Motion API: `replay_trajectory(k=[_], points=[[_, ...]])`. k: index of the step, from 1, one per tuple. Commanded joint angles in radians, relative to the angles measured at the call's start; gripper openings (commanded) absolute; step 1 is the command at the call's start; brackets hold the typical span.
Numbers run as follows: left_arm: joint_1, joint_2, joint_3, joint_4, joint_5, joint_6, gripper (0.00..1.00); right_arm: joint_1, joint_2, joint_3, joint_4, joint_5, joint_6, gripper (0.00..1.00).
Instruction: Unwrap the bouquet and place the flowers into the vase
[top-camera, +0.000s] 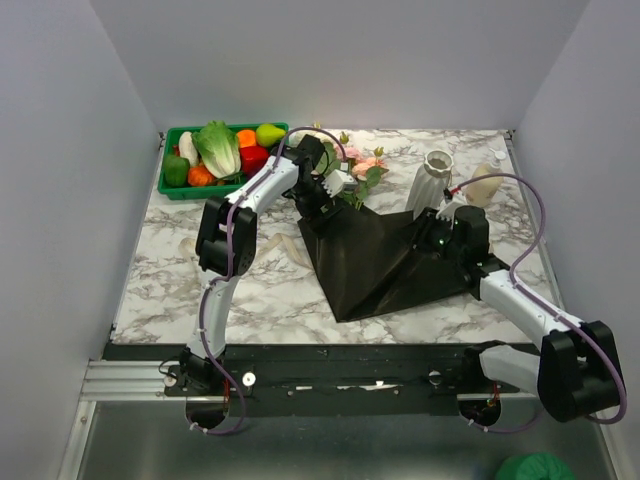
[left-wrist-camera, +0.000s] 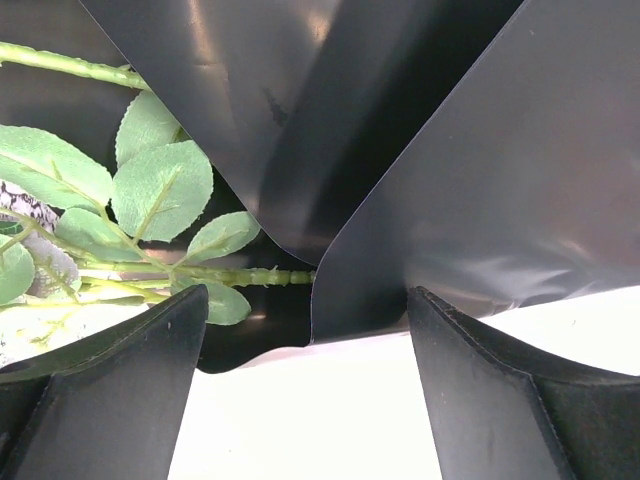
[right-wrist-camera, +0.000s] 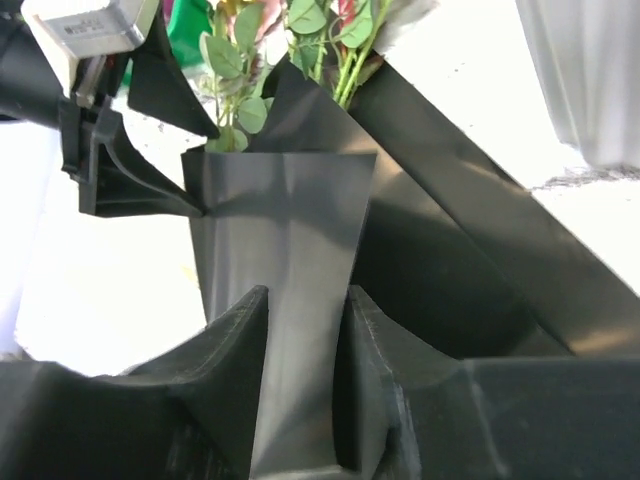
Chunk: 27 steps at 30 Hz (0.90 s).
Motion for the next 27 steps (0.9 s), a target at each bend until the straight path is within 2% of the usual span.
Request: replay_trajectory(k=[1, 2, 4, 5, 7, 11, 14, 18, 21, 27], points=[[0.014, -0.056, -0.003, -0.015, 0.028, 0.01, 0.93, -0.01, 0.028, 0.033, 0.061, -0.079, -0.01, 0.33], [0.017, -0.058, -0.001, -0.017, 0.03, 0.007, 0.94, -0.007, 0.027, 0.031, 0.067, -0.094, -0.012, 0.23], [0.026, -0.073, 0.008, -0.02, 0.038, 0.0, 0.99, -0.007, 0.02, 0.034, 0.072, -0.111, -0.01, 0.14], [0.032, -0.078, 0.014, -0.02, 0.047, -0.01, 0.99, -0.007, 0.005, 0.037, 0.07, -0.12, -0.01, 0.06], [0.053, -0.098, 0.04, -0.026, 0.057, -0.037, 0.99, 0.001, -0.009, 0.051, 0.06, -0.128, -0.01, 0.01], [0.115, -0.136, 0.137, -0.053, 0.096, -0.118, 0.99, 0.074, -0.038, 0.117, -0.008, -0.084, -0.033, 0.01], [0.205, -0.191, 0.191, -0.05, 0.172, -0.189, 0.99, 0.197, -0.033, 0.196, -0.063, -0.009, -0.047, 0.01], [0.351, -0.288, 0.155, -0.012, 0.303, -0.313, 0.99, 0.387, 0.026, 0.298, -0.118, 0.074, -0.041, 0.01], [0.441, -0.365, 0.094, -0.014, 0.364, -0.326, 0.99, 0.497, 0.132, 0.408, -0.144, 0.116, -0.045, 0.01], [0.553, -0.535, -0.067, 0.005, 0.324, -0.295, 0.99, 0.668, 0.431, 0.661, -0.193, 0.119, -0.062, 0.04]])
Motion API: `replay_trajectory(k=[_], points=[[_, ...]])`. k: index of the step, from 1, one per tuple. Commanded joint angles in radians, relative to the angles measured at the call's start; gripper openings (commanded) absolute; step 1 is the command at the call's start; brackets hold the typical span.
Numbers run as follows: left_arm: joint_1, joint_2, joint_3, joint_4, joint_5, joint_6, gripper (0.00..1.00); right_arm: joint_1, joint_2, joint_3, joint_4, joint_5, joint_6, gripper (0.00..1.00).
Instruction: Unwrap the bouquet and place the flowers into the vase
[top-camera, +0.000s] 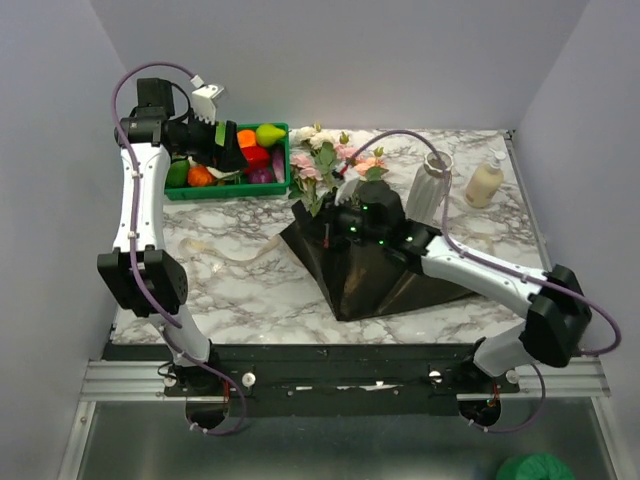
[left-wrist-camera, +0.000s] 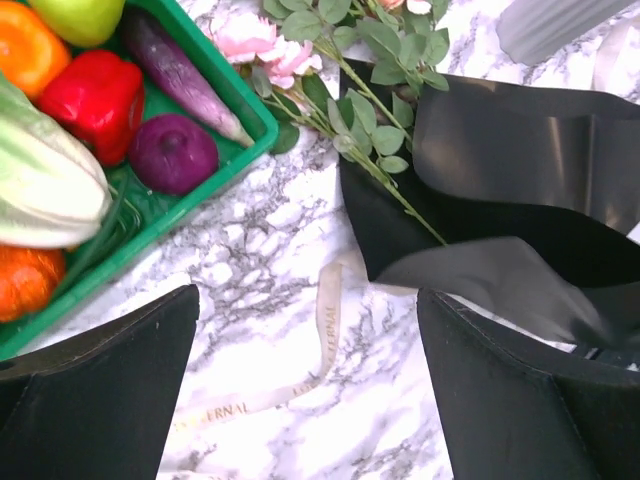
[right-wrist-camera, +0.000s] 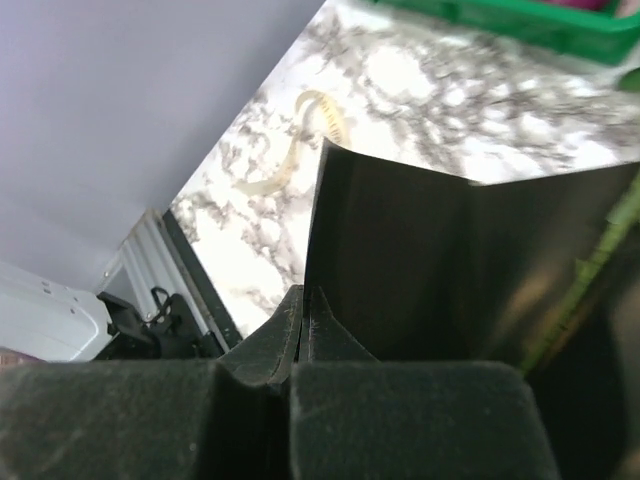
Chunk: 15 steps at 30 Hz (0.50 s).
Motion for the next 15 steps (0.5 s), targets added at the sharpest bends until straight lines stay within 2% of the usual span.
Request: replay_trajectory(k=[1, 4, 5, 6, 10, 13, 15], points=[[0.037, -0.107, -0.104, -0.019, 0.033, -0.003, 0.99, 0.103, 0.192, 0.218, -0.089, 0.032, -0.035, 0.06], [0.066, -0.156, -0.143, -0.03, 0.018, 0.008, 0.99, 0.154, 0.36, 0.321, -0.135, 0.003, -0.039, 0.33], [0.071, -0.169, -0.156, -0.03, 0.011, 0.006, 0.99, 0.164, 0.393, 0.37, -0.137, -0.011, -0.039, 0.47], [0.075, -0.183, -0.165, -0.028, -0.001, 0.005, 0.99, 0.184, 0.451, 0.393, -0.139, -0.026, -0.038, 0.53], [0.081, -0.232, -0.182, -0.05, -0.054, 0.022, 0.99, 0.214, 0.537, 0.499, -0.14, -0.068, -0.03, 0.61], [0.086, -0.25, -0.161, -0.061, -0.108, 0.02, 0.99, 0.229, 0.601, 0.608, -0.169, -0.1, -0.035, 0.75], [0.089, -0.258, -0.147, -0.062, -0.142, 0.005, 0.99, 0.235, 0.632, 0.689, -0.201, -0.126, -0.039, 0.89]])
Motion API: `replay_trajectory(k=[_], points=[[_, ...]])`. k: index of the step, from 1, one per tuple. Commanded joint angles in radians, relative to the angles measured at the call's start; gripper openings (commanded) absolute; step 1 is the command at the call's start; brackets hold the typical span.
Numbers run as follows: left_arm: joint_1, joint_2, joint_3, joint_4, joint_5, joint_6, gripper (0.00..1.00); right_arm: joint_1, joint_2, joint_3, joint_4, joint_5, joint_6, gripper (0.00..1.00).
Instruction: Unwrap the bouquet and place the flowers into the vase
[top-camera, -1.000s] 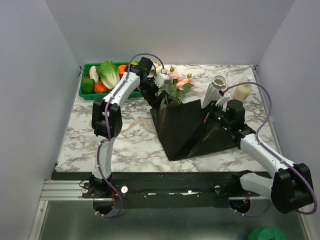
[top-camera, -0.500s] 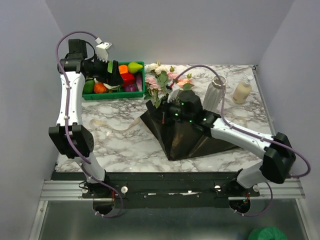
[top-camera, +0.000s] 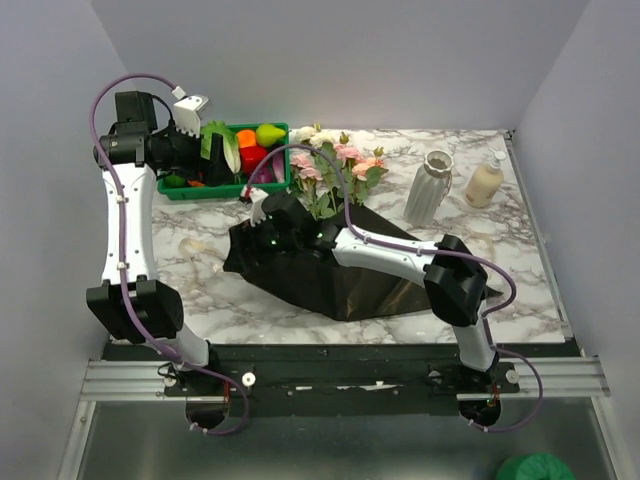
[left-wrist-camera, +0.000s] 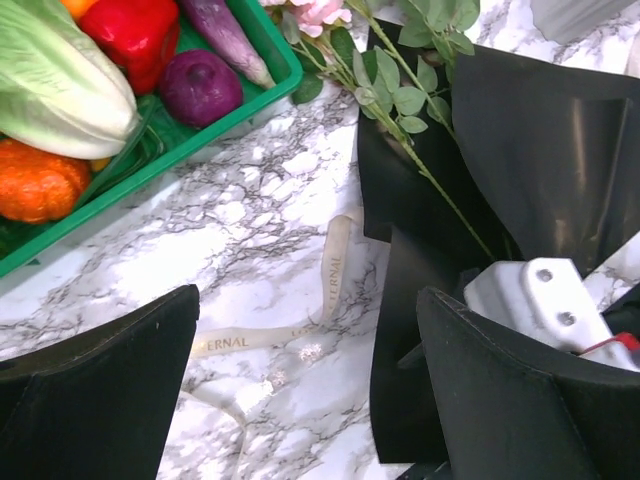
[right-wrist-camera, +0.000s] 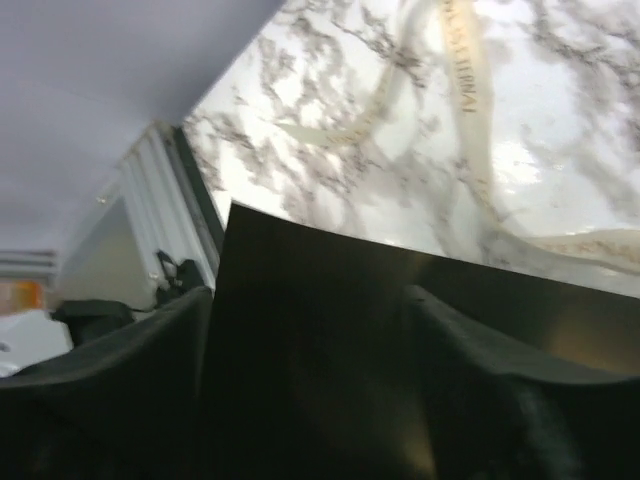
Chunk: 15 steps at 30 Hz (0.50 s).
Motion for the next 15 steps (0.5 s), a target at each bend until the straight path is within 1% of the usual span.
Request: replay_trajectory(k=[1, 2, 5, 6, 8, 9, 11, 12, 15], points=[[0.01, -0.056, 0.042, -0.024, -0.1, -0.021, 0.99, 0.016, 0.057, 0.173, -0.055, -0.081, -0.011, 0.95], [0.013, -0.062, 0.048, -0.023, -0.122, -0.031, 0.99, 0.018, 0.079, 0.19, -0.06, -0.092, -0.013, 1.0], [0.028, -0.097, 0.052, -0.014, -0.17, -0.064, 0.99, 0.019, 0.059, 0.213, -0.063, -0.087, -0.031, 1.0], [0.033, -0.11, 0.049, -0.009, -0.178, -0.075, 0.99, 0.019, 0.041, 0.207, -0.065, -0.049, -0.04, 1.0], [0.05, -0.15, 0.039, -0.005, -0.181, -0.084, 0.99, 0.016, -0.013, 0.164, -0.072, 0.015, -0.088, 1.0], [0.053, -0.165, 0.033, -0.001, -0.182, -0.088, 0.99, 0.002, -0.077, 0.138, -0.074, 0.066, -0.1, 1.0], [0.053, -0.203, 0.014, 0.009, -0.178, -0.092, 0.99, -0.022, -0.151, 0.048, -0.071, 0.092, -0.109, 1.0], [0.053, -0.214, 0.013, 0.012, -0.163, -0.103, 0.99, -0.051, -0.216, 0.015, -0.074, 0.12, -0.111, 1.0], [0.053, -0.229, 0.02, 0.015, -0.111, -0.135, 0.99, -0.094, -0.321, -0.106, -0.065, 0.167, -0.115, 1.0]])
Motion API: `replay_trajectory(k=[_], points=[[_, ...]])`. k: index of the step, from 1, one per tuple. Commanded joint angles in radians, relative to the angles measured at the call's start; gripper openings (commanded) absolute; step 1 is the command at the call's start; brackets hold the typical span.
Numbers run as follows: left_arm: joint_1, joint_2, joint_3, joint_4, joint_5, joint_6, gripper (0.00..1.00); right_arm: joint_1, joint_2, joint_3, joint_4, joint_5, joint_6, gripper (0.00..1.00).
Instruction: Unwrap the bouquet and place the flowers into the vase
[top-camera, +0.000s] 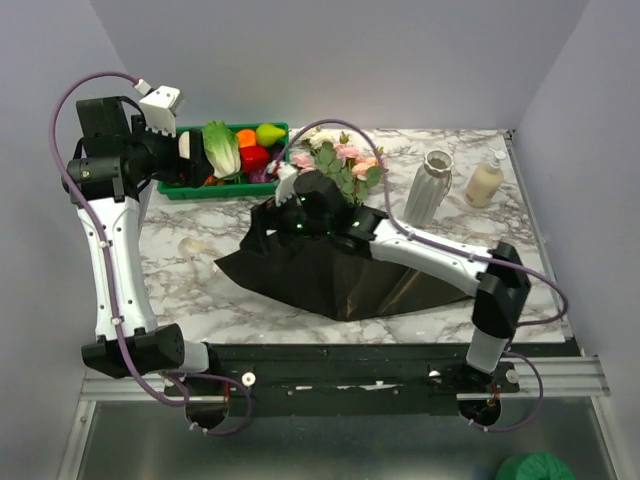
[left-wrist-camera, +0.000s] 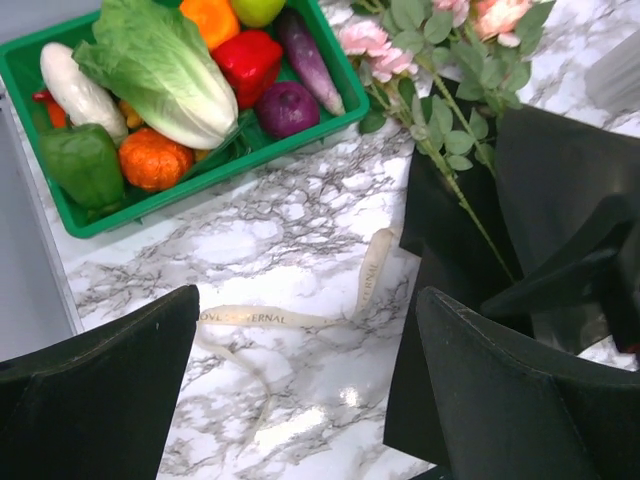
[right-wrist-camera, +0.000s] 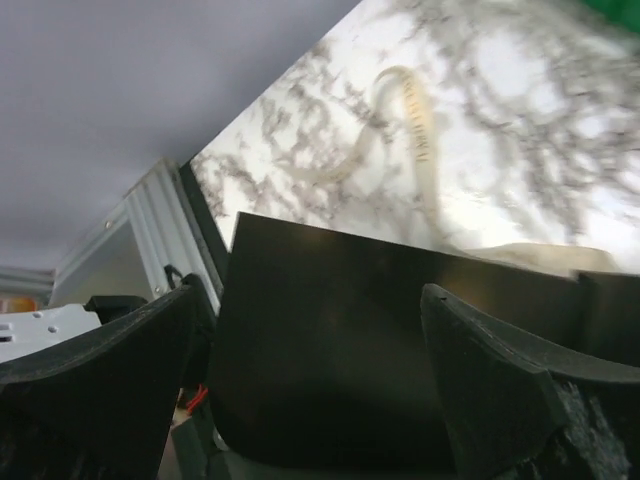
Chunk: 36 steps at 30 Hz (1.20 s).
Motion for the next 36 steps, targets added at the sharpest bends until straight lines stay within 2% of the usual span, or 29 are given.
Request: replay_trajectory(k=[1, 4, 5, 6, 9, 13, 16, 21, 26, 31, 36], points=[[0.005, -0.04, 0.005, 0.015, 0.116, -0.066, 0.99, -0.094, -0.234, -0.13, -0.001, 0.127, -0.033, 1.0], [-0.059, 0.0, 0.043, 0.012, 0.232, -0.107, 0.99, -0.155, -0.412, -0.251, -0.002, 0.21, -0.036, 1.0], [-0.103, 0.018, 0.067, 0.004, 0.216, -0.109, 0.99, -0.169, -0.449, -0.273, -0.013, 0.224, -0.036, 1.0], [-0.233, 0.04, 0.087, -0.002, 0.194, -0.109, 0.99, -0.188, -0.483, -0.308, -0.047, 0.288, -0.035, 1.0], [-0.45, 0.115, 0.105, 0.032, 0.112, -0.119, 0.99, -0.269, -0.64, -0.383, -0.087, 0.351, -0.006, 1.0], [-0.613, 0.326, 0.18, 0.024, 0.034, -0.103, 0.99, -0.336, -0.841, -0.552, -0.094, 0.4, 0.014, 1.0], [-0.667, 0.489, 0.264, -0.002, 0.009, -0.09, 0.99, -0.341, -0.954, -0.65, -0.122, 0.417, 0.037, 1.0], [-0.687, 0.636, 0.308, 0.021, -0.021, -0.113, 0.99, -0.344, -1.072, -0.727, -0.168, 0.43, 0.066, 1.0], [-0.693, 0.698, 0.191, 0.079, -0.095, -0.13, 0.99, -0.344, -1.158, -0.748, -0.205, 0.44, 0.086, 1.0], [-0.694, 0.703, 0.035, 0.139, -0.156, -0.127, 0.99, -0.344, -1.172, -0.758, -0.213, 0.43, 0.105, 1.0], [-0.694, 0.725, -0.008, 0.136, -0.155, -0.098, 0.99, -0.346, -1.152, -0.75, -0.206, 0.414, 0.111, 1.0]])
